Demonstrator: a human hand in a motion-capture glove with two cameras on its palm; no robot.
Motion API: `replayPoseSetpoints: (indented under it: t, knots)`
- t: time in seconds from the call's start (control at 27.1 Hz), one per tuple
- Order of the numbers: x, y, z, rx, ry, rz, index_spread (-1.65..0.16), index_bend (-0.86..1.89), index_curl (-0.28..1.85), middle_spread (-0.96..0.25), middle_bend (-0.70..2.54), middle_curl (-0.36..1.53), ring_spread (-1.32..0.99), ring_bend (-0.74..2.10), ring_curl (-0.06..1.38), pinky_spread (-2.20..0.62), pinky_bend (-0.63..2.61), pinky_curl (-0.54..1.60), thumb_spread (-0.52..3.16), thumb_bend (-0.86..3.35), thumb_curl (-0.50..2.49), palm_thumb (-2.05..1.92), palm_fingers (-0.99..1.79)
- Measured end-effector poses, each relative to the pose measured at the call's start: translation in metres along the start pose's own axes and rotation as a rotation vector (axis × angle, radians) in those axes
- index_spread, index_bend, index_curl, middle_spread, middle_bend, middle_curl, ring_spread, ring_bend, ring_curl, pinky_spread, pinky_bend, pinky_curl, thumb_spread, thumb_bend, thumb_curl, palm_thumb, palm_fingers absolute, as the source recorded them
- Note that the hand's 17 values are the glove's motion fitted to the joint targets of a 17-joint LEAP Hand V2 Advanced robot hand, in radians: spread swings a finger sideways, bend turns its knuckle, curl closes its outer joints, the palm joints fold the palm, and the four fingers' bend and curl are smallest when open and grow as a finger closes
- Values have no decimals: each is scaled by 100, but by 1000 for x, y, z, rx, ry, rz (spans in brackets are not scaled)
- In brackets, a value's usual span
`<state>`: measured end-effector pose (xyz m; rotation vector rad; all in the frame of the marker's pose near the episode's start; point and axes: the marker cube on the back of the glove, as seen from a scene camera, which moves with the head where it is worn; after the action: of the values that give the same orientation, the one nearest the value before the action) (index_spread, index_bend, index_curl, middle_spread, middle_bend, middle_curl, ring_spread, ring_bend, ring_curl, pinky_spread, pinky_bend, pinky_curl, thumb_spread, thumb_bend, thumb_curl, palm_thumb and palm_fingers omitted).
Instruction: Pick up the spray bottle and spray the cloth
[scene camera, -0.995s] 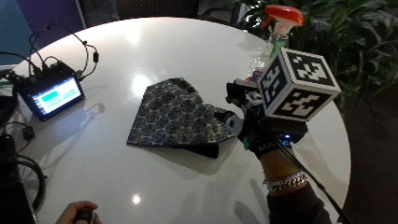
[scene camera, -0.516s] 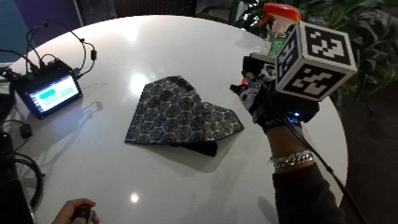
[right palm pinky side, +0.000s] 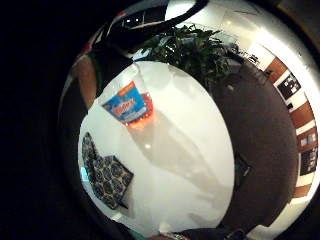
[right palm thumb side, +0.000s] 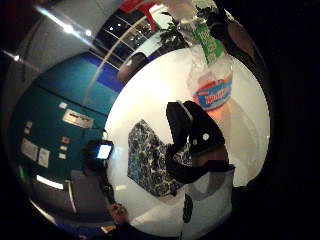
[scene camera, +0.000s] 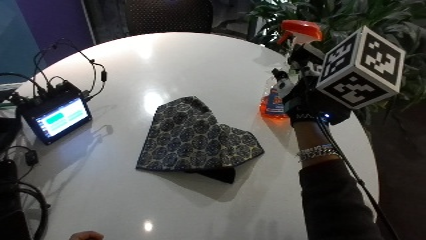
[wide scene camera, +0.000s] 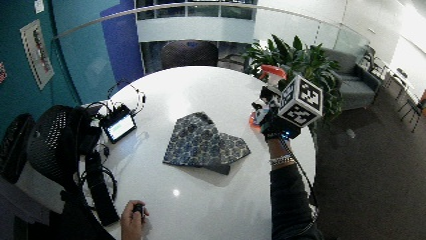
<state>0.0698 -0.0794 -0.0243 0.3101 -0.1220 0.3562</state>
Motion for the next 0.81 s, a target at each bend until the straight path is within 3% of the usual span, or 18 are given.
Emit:
replayPoseSetpoints:
  t: [0.55, 0.81]
  knots:
    - [-7, -28, 7, 87, -203, 95, -29, 11, 27, -3, 22, 34, -5, 41, 33, 21, 22, 29, 116, 7, 27, 74, 78]
    - [-16, -44, 12, 72, -455, 125, -28, 11, 26, -4, 23, 35, -6, 41, 35, 20, 22, 30, 116, 5, 30, 78, 79]
